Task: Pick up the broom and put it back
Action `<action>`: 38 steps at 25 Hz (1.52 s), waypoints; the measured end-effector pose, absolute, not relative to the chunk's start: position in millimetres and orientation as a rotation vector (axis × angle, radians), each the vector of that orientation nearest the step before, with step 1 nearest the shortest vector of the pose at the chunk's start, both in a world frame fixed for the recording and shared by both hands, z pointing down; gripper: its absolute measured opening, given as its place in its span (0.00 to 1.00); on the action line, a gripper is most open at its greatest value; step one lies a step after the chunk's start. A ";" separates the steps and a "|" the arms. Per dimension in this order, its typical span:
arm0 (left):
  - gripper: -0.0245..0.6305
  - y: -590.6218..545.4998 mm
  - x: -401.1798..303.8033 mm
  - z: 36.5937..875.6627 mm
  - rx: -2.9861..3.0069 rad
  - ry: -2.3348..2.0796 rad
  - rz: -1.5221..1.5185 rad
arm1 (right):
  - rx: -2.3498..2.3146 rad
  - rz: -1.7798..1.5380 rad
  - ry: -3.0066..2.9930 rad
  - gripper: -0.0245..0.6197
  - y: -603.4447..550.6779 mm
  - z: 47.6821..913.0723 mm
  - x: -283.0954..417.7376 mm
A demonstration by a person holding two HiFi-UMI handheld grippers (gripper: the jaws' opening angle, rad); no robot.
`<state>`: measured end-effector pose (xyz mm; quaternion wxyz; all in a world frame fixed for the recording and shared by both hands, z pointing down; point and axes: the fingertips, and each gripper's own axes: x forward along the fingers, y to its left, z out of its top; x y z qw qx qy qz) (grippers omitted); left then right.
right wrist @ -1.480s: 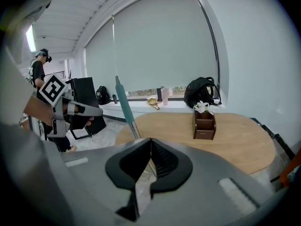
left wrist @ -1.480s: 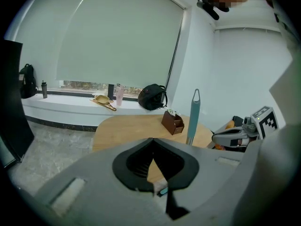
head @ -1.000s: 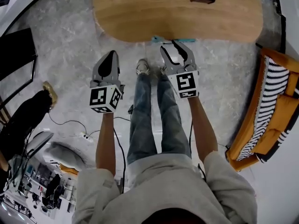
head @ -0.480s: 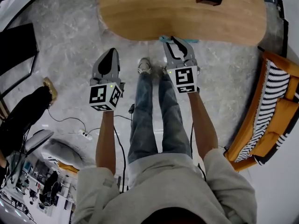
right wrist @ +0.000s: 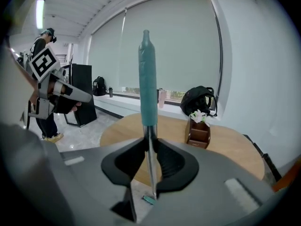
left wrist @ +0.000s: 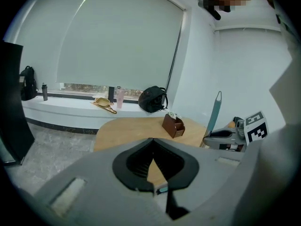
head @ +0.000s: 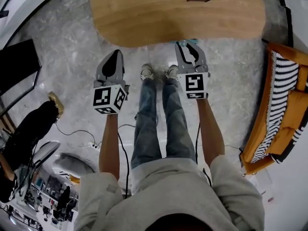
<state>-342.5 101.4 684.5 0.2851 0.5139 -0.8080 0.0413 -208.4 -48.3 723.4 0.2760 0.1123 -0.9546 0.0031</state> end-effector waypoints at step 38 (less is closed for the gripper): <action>0.04 -103.8 -209.1 445.6 2.088 -1.874 0.111 | 1.236 0.154 -2.469 0.16 -168.2 438.2 30.7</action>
